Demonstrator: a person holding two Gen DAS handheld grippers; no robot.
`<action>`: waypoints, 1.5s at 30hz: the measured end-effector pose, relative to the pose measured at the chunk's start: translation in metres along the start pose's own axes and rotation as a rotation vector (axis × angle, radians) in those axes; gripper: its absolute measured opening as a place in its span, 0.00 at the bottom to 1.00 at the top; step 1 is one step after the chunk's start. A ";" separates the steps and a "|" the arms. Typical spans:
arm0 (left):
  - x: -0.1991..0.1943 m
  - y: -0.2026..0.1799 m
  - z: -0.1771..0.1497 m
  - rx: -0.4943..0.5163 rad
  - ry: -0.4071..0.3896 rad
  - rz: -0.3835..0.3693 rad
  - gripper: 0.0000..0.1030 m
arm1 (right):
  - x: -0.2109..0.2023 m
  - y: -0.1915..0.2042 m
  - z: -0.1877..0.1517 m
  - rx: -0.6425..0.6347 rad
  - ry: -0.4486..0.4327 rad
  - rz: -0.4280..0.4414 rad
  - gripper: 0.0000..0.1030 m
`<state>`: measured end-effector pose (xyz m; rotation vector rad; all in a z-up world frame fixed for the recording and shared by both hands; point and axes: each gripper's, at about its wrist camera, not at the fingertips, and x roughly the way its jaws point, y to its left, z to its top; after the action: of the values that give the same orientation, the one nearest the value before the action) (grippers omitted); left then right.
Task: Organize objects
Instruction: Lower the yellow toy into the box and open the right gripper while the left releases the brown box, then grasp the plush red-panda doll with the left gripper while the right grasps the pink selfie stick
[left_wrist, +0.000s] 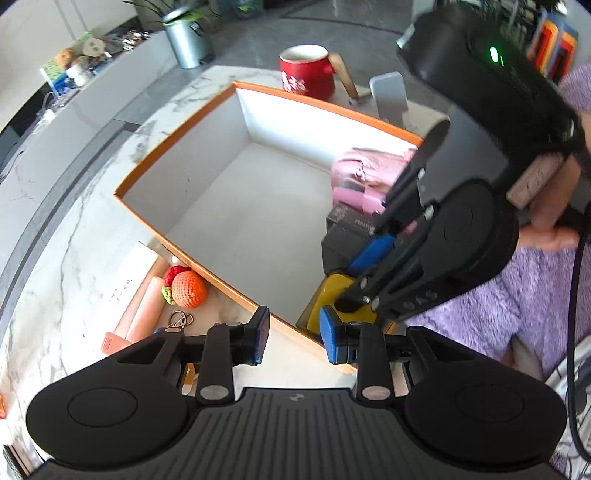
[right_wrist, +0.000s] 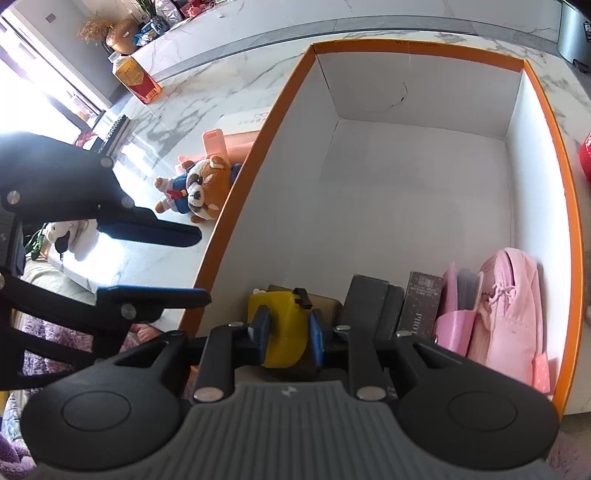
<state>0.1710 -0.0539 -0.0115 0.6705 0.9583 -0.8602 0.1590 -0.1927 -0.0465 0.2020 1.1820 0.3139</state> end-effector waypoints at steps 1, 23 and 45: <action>-0.003 -0.001 -0.003 -0.019 -0.015 0.002 0.35 | 0.001 0.002 -0.002 -0.009 0.000 -0.013 0.29; -0.017 0.015 -0.040 -0.328 -0.161 0.006 0.38 | -0.009 0.011 -0.024 -0.067 -0.098 -0.064 0.13; -0.049 0.038 -0.084 -0.413 -0.214 0.136 0.39 | -0.069 0.037 -0.004 -0.155 -0.281 0.026 0.23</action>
<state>0.1542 0.0482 0.0007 0.2785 0.8517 -0.5750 0.1263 -0.1816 0.0243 0.1212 0.8735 0.3856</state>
